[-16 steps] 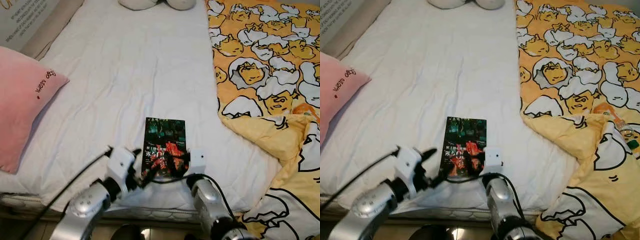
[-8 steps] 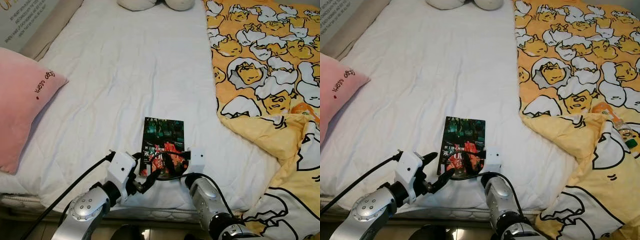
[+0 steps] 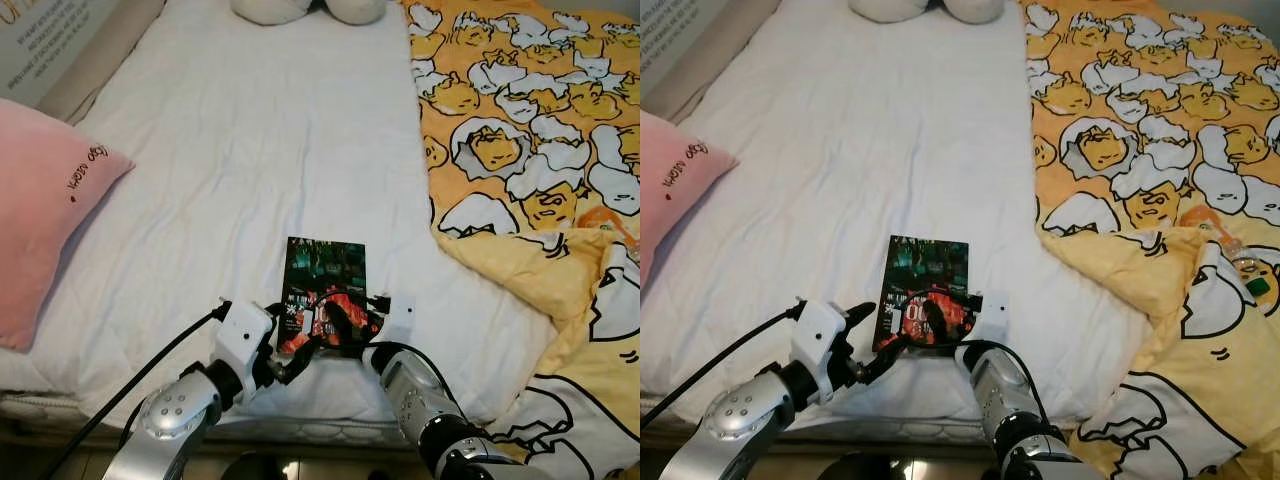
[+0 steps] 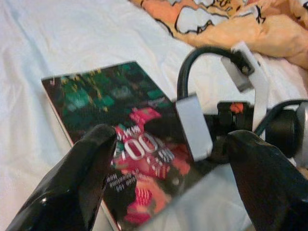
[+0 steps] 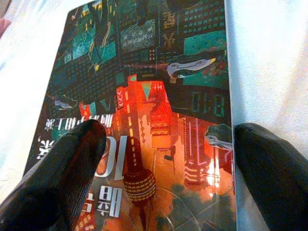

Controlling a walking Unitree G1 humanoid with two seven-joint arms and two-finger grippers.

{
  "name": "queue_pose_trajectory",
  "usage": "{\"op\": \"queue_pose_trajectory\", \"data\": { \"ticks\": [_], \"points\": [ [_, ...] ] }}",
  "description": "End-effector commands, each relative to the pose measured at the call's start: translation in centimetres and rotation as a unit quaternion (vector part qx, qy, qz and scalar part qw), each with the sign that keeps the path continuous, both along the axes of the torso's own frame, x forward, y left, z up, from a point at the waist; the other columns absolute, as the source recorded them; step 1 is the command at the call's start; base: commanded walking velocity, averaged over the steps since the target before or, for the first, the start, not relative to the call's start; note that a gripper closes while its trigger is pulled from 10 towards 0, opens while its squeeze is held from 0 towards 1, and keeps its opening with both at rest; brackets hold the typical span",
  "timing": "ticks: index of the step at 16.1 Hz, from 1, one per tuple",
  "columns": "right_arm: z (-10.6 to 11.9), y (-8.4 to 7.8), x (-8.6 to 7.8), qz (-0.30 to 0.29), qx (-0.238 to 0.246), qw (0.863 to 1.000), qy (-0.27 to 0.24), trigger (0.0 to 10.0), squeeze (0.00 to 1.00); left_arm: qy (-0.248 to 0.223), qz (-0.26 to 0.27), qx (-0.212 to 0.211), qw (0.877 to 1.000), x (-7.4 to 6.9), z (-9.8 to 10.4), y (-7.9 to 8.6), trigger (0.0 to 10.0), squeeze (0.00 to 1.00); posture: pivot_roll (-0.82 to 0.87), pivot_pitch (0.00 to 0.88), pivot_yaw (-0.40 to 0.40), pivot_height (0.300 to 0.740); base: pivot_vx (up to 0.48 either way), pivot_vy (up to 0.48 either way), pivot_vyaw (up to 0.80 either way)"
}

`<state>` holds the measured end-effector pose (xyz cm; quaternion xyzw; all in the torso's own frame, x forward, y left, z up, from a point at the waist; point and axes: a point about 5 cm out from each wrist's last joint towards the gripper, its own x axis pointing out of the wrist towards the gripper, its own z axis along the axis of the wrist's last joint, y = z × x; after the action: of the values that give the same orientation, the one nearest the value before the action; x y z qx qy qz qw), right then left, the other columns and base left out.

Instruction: Clean up the room

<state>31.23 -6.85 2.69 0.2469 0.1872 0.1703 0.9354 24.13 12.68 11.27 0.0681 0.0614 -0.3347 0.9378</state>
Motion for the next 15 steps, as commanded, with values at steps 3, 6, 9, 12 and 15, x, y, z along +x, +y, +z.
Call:
{"op": "queue_pose_trajectory", "data": {
  "ticks": [3, 6, 9, 12, 15],
  "points": [
    [-1.1, 3.0, -1.5, 0.076, -0.023, 0.996, 0.045, 0.0, 0.0, 0.0, 0.004, 0.003, 1.0, 0.2, -0.3, 0.0, 10.0, 0.0, 0.27, 0.264, -0.024, 0.74, 0.0, 0.0, 0.0],
    [-1.7, 3.5, -2.0, 0.055, 0.048, 0.992, 0.106, 0.0, 0.0, -0.003, 0.002, 0.005, 1.0, 0.3, -0.2, -0.2, 10.0, 0.0, 0.28, 0.267, -0.025, 0.74, 0.0, 0.0, 0.0],
    [-1.6, 3.8, -2.1, 0.054, 0.06, 0.991, 0.111, 0.0, 0.0, -0.004, 0.006, 0.007, 1.0, 0.3, -0.1, 0.2, 10.0, 0.0, 0.29, 0.271, -0.019, 0.74, 0.0, 0.0, 0.0],
    [-1.5, 3.8, -1.9, 0.05, 0.071, 0.99, 0.11, 0.0, 0.0, -0.004, 0.01, 0.009, 1.0, 0.4, -0.2, 0.4, 10.0, 0.0, 0.29, 0.266, -0.02, 0.74, 0.0, 0.0, 0.0],
    [-1.7, 3.7, -2.0, 0.069, 0.013, 0.992, 0.107, 0.0, 0.0, 0.075, 0.111, -0.101, 0.986, 1.4, -0.7, 1.9, 10.0, 0.0, 0.28, 0.266, -0.022, 0.74, 0.0, 0.0, 0.0]
  ]
}}
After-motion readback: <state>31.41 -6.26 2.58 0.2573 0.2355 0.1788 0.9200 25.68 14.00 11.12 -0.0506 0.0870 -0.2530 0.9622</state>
